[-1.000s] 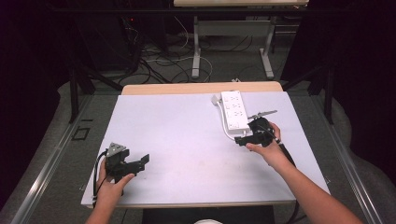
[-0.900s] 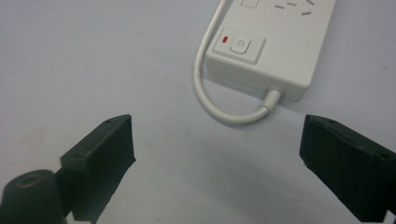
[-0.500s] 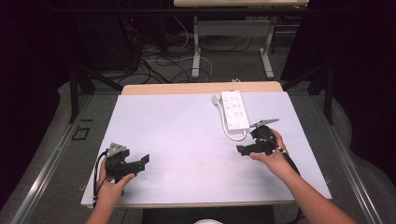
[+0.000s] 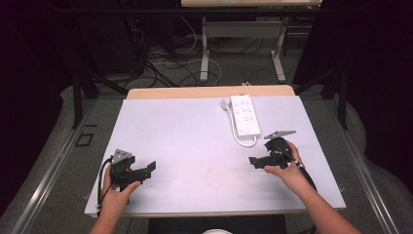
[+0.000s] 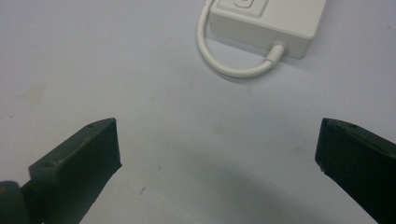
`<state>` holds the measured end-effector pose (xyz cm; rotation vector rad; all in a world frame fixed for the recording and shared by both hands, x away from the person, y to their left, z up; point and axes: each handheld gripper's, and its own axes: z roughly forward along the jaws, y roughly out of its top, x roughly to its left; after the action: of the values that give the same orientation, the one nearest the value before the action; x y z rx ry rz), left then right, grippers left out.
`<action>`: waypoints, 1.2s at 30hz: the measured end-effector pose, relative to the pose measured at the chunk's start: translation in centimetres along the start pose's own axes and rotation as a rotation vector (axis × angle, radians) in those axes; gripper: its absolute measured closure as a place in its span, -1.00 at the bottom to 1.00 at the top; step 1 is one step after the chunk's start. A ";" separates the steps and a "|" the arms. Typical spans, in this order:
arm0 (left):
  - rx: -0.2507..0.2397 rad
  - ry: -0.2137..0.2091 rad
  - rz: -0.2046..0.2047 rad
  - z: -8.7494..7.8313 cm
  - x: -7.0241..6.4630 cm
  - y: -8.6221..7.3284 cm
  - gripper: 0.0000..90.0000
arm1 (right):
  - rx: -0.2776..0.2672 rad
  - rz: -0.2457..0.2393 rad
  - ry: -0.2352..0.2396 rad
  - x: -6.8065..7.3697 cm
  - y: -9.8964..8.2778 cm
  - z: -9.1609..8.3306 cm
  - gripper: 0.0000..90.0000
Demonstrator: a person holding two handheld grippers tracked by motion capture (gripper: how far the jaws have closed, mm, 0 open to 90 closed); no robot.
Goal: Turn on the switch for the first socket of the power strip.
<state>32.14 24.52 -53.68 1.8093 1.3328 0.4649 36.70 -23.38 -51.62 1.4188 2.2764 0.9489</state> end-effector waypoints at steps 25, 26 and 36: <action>0.000 0.003 0.004 0.0 0.0 0.0 -0.76 | -0.024 0.072 -0.018 -1.5 -3.9 -0.1 -1.00; 0.000 0.003 0.003 0.0 0.0 0.0 -0.76 | -0.025 0.076 -0.022 -1.6 -4.0 0.0 -1.00; -0.004 0.003 0.000 0.0 -0.1 0.0 -0.76 | -0.046 0.105 -0.024 -2.1 -4.6 -0.2 -1.00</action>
<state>32.12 24.46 -53.69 1.8061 1.3325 0.4701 34.45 -26.70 -54.78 1.5349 2.1671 1.0040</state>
